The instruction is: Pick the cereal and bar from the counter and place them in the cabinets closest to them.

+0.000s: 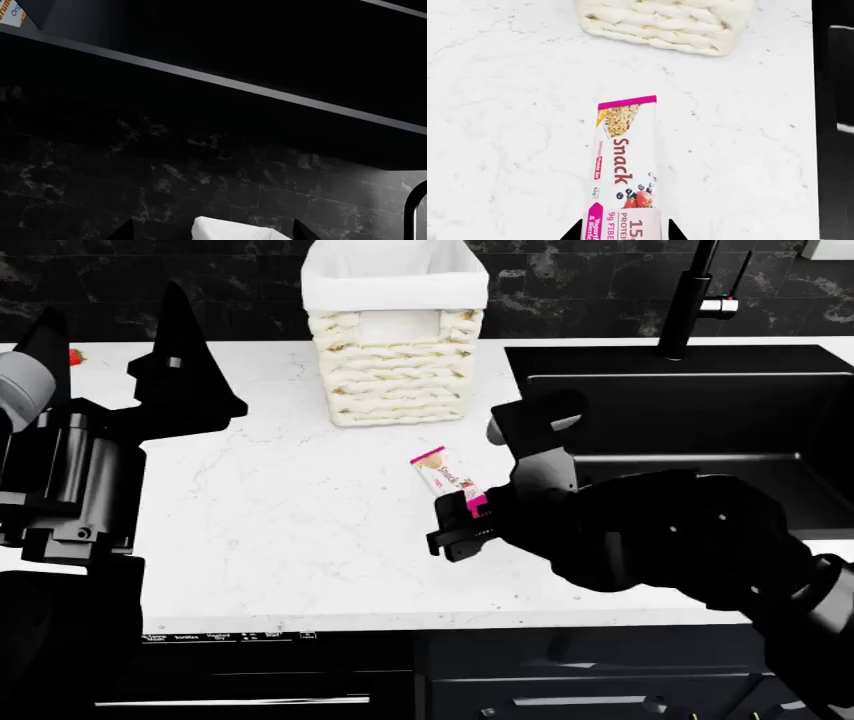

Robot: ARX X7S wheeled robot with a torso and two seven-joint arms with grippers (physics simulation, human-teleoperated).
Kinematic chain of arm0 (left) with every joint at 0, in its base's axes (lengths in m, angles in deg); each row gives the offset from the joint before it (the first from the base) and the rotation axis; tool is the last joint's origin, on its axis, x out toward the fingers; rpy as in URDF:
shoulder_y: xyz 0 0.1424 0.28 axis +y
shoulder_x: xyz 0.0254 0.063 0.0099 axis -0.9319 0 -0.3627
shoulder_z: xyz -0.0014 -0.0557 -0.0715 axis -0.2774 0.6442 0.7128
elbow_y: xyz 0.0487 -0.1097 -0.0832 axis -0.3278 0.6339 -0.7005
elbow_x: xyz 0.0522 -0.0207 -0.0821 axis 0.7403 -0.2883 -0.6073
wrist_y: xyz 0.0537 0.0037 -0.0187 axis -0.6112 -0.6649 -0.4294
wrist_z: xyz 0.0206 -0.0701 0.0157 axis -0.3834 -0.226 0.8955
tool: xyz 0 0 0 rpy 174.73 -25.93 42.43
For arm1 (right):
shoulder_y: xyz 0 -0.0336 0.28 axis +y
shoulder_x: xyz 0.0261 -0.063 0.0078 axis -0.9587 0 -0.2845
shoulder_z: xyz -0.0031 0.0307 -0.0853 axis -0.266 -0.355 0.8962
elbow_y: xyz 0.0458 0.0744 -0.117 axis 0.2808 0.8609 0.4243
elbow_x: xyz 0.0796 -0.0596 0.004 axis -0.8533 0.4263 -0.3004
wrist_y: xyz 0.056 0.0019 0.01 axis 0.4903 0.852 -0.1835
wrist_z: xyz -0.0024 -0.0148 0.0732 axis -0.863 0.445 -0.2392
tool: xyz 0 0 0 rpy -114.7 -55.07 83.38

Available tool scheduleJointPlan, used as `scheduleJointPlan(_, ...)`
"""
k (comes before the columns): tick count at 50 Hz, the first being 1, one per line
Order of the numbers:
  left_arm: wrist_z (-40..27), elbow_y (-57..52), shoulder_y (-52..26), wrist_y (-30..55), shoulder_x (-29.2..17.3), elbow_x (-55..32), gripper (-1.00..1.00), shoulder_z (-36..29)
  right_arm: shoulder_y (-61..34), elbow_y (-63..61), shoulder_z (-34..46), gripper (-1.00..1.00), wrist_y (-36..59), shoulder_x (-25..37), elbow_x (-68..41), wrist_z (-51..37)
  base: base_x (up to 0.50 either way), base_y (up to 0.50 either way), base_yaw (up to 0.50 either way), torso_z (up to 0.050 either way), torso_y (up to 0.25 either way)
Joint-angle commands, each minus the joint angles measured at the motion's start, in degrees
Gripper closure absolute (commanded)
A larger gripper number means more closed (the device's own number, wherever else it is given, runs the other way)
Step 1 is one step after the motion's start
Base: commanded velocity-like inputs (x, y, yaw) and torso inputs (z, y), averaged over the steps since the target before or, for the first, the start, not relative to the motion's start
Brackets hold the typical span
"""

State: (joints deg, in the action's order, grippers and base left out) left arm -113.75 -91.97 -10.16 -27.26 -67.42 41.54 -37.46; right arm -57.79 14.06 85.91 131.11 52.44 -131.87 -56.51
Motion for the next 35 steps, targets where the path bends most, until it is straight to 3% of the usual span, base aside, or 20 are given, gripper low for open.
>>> scheduleJointPlan(1, -0.14, 0.08, 0.0, -0.11, -0.08, 0.04, -1.0, -0.1, -0.84, -9.47, -3.03, 1.0, -3.0, 4.32, 1.11, -2.57, 0.0, 0.0, 0.0, 0.0, 0.0)
scheduleJointPlan(21, -0.1, 3.56, -1.64, -0.29, 0.97, 1.55, -1.0, -1.5, 2.24, -29.8, -10.95, 1.0, -14.82, 13.42, 8.47, -6.28, 0.0, 0.0, 0.0, 0.0, 0.0)
scheduleJointPlan(35, 0.2, 25.39, -21.16, 1.7, 8.03, 2.59, -1.0, -4.04, 2.95, -37.78, -14.78, 1.0, -18.59, 17.9, 9.34, -9.02, 0.0, 0.0, 0.0, 0.0, 0.0)
